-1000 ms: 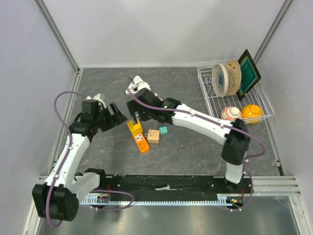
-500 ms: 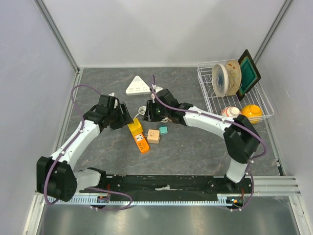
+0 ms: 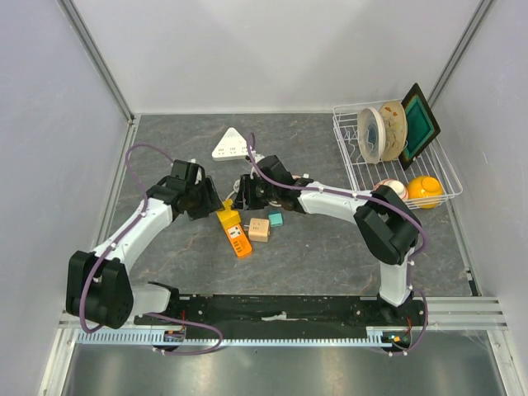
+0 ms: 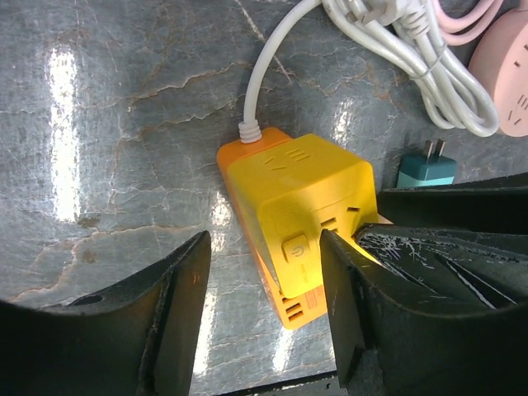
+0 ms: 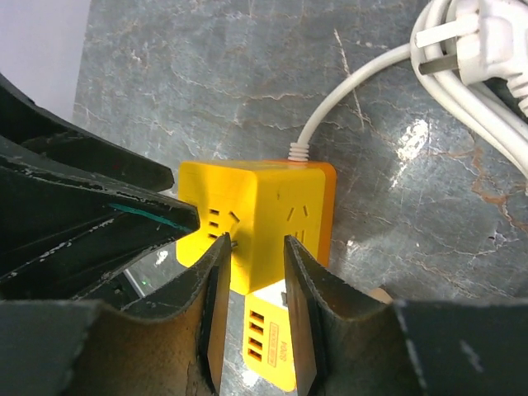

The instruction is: Insert the plug

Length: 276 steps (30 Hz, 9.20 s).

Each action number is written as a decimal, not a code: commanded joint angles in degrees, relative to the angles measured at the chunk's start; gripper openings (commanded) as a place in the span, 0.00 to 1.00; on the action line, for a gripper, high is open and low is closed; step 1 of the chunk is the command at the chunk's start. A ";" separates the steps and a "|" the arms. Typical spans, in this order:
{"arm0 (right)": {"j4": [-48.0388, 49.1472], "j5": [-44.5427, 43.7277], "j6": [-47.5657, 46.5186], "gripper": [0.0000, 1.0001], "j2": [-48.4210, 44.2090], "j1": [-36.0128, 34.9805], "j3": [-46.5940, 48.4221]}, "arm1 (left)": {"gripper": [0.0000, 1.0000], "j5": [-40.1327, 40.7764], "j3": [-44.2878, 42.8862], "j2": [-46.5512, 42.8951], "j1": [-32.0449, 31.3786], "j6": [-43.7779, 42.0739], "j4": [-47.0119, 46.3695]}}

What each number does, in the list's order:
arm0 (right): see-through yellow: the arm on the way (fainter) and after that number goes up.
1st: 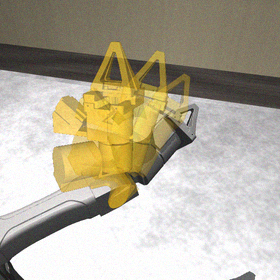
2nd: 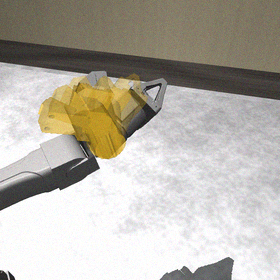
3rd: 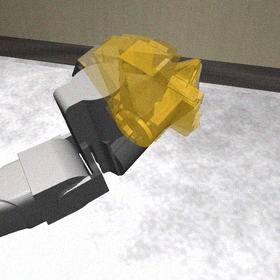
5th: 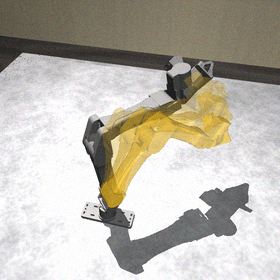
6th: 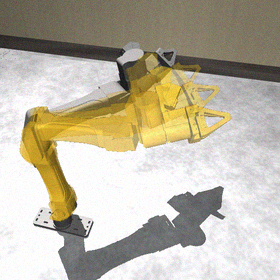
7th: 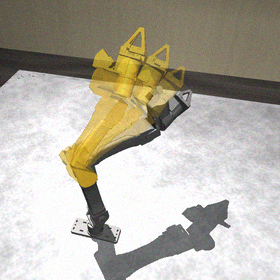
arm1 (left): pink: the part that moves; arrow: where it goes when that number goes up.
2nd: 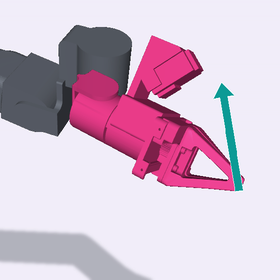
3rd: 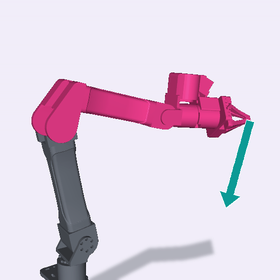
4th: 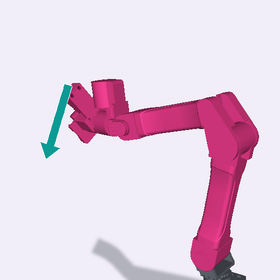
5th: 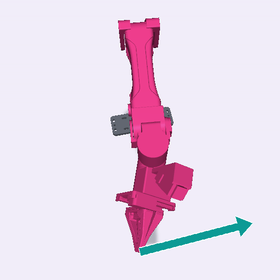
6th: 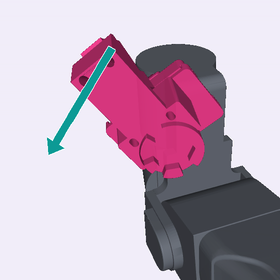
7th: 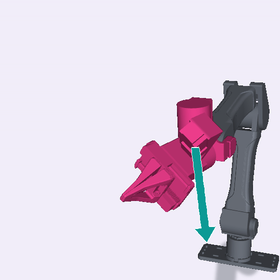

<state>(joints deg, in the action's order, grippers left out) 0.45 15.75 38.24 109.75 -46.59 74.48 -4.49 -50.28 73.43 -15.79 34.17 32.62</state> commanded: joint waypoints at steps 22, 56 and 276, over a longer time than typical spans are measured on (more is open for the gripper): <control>-13.01 -0.98 -5.80 0.14 8.45 -4.82 -3.82 | 0.23 -3.07 14.06 6.55 -3.81 7.48 -5.55; -22.24 -10.65 -10.11 0.41 1.79 -7.82 7.42 | 0.54 6.77 1.69 -4.43 -4.07 0.82 7.09; -14.25 5.08 -23.12 0.98 -36.45 23.65 -28.69 | 0.69 -21.34 -25.66 48.04 10.61 10.56 -44.05</control>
<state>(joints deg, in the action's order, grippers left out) -15.97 20.75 16.05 73.12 -23.03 45.36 -21.17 -74.50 120.86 -5.43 44.10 -9.96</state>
